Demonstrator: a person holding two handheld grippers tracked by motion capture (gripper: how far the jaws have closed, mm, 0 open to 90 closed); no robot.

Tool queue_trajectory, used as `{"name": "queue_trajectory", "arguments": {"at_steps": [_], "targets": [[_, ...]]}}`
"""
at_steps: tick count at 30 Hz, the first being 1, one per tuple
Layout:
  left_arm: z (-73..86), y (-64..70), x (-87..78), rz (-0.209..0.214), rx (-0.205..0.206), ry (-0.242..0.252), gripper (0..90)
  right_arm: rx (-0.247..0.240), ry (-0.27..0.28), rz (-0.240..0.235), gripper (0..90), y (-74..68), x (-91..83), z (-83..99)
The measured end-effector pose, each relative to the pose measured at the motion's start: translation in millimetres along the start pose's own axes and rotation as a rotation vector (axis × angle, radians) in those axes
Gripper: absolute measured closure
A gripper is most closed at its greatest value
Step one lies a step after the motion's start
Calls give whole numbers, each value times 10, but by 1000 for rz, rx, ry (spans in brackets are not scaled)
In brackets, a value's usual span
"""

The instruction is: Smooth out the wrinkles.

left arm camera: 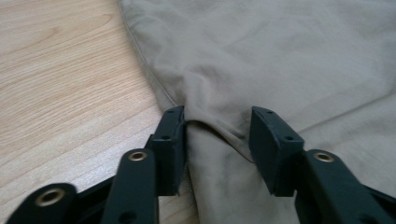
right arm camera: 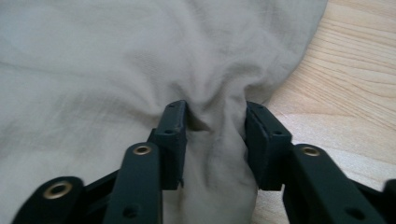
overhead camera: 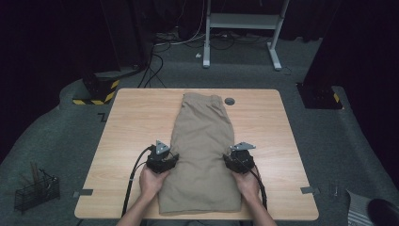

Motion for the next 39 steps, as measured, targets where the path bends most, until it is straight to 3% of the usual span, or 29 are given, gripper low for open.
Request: {"name": "queue_trajectory", "arguments": {"at_steps": [10,18,23,27,35,39], "targets": [[-6,50,1,42,-3,4,768,-9,-3,-26,788,-39,-8,5],[1,37,-1,84,-17,12,807,-24,-17,-40,849,-72,-22,22],[6,14,-11,143,-57,-3,827,-29,-26,-62,865,-64,-28,16],[20,-8,-40,166,-68,-13,836,-43,-24,-81,869,-74,-64,-9],[-5,-11,-233,213,-82,22,841,-63,27,-111,871,-117,-227,-52],[-73,20,-387,227,-50,46,841,-75,62,-116,872,-124,-362,-63]]}}
Point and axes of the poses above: each handheld gripper's, and its own axes: x roughly forward along the jaws, z roughly out of its underside, y roughly to its right, the point moved 9 cm from there along x, roughly forward along the jaws, and after that the axes turned 15 degrees about -y, right-handed, at the moved point
